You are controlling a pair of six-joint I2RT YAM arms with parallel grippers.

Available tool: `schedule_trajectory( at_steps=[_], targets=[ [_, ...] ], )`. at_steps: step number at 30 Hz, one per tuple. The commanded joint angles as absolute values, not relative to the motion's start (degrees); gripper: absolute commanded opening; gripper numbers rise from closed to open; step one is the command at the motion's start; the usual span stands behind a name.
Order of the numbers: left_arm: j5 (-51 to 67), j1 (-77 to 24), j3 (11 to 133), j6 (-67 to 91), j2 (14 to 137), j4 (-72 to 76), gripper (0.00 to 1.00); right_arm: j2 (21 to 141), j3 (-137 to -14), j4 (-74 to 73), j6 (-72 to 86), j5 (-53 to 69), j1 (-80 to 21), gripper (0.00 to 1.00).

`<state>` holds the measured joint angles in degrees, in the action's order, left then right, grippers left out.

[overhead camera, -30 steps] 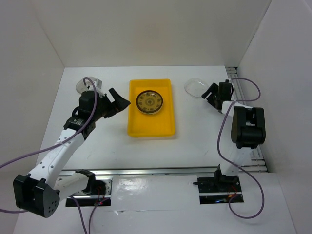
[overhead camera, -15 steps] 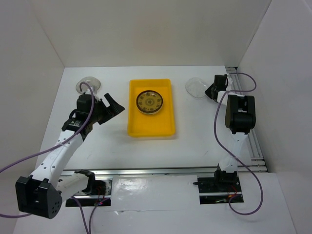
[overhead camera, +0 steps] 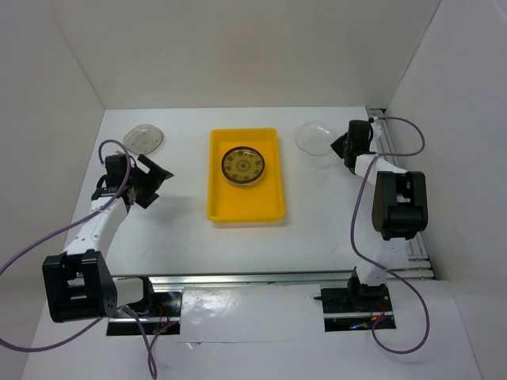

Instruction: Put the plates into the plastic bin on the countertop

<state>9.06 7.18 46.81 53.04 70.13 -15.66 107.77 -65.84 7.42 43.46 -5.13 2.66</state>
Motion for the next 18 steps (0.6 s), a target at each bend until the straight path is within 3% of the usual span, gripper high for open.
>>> schedule_trajectory(
  at_steps=[1, 6, 14, 18],
  targets=[
    [11.69, 10.18, 45.79, 56.33, 71.96, -9.15, 1.00, 99.34, -66.45, 17.57, 43.42, -4.83, -2.17, 0.00],
    [11.79, 11.77, 48.86, 56.34, 77.78, -6.69, 1.00, 97.12, -65.82, 17.76, 40.52, -3.35, -8.87, 0.00],
    [12.74, 15.90, 55.01, 57.66, 86.12, -5.97, 1.00, 103.97, -74.79, 9.41, 32.34, 3.25, -20.81, 0.00],
    [12.22, 16.52, 60.81, 56.00, 91.48, -7.21, 1.00, 107.48, -74.79, 9.40, 31.55, 4.48, -21.97, 0.00]
  ],
)
